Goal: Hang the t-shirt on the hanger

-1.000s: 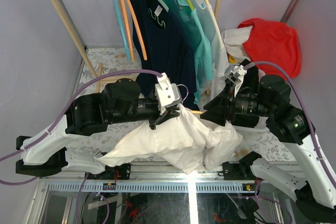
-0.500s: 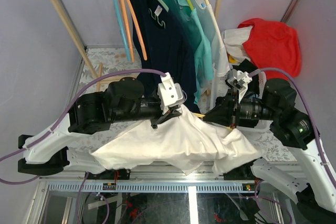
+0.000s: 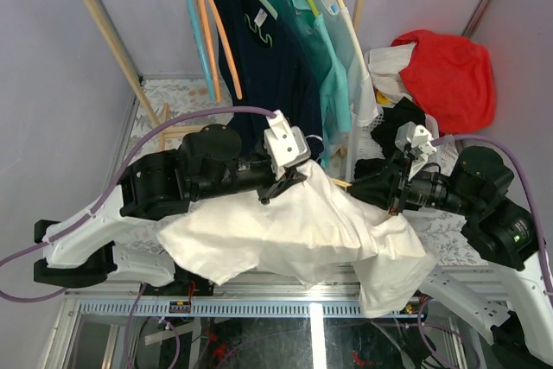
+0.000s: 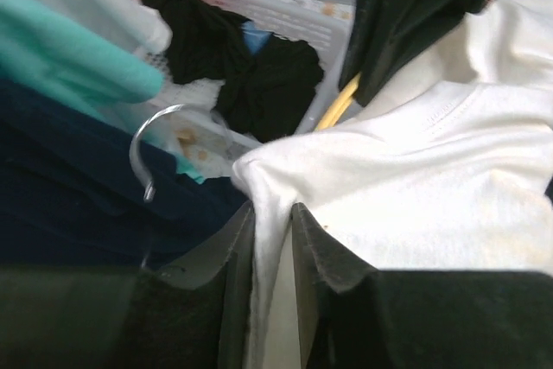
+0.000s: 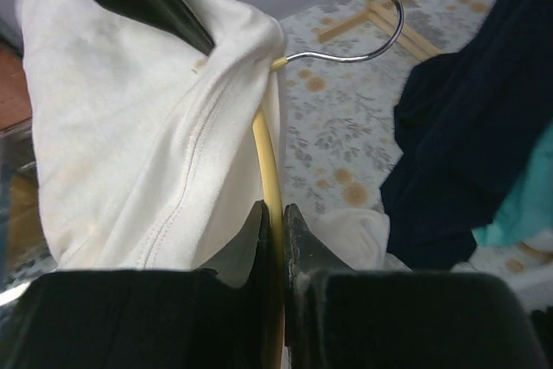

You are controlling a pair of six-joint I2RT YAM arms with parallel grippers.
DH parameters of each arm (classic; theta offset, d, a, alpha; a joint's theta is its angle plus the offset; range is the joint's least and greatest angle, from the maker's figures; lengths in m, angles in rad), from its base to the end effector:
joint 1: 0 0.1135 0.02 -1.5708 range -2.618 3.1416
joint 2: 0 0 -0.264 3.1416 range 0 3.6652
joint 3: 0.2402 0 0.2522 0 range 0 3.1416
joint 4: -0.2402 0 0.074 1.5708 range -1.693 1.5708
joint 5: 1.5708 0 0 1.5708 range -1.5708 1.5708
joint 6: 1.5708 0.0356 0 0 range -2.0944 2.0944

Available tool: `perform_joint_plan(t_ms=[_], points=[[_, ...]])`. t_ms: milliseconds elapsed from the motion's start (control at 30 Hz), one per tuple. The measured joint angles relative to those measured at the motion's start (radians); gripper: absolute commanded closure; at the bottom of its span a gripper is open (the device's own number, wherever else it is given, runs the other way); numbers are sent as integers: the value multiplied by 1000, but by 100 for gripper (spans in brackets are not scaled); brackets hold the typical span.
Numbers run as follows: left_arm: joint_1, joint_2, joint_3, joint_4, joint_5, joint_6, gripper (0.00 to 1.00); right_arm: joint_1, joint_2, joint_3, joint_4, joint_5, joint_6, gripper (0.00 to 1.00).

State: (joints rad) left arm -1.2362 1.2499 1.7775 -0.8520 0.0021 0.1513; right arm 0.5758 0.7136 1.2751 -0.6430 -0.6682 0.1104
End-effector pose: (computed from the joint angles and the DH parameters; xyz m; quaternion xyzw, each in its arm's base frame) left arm 0.0728 -0.2098 0.5043 0.5197 0.6239 -0.3020 0.4994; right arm 0.0697 0.0715 0.4592 -0.3764 0.6247 0.4425 0.5218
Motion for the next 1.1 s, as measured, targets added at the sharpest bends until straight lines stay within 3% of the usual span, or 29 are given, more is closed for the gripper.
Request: perform_joint_plan(t_ms=[167, 467, 800, 1100], points=[[1, -16, 19, 15, -84, -13, 65, -6, -18, 0, -42, 200, -35, 100], [-1, -75, 49, 24, -188, -45, 63, -9, -53, -2, -83, 414, -101, 100], [-1, -255, -60, 9, -388, -179, 48, -10, -121, 27, -89, 423, -126, 100], [-1, -394, -120, -20, -452, -259, 40, -9, -144, 89, -140, 416, -130, 100]])
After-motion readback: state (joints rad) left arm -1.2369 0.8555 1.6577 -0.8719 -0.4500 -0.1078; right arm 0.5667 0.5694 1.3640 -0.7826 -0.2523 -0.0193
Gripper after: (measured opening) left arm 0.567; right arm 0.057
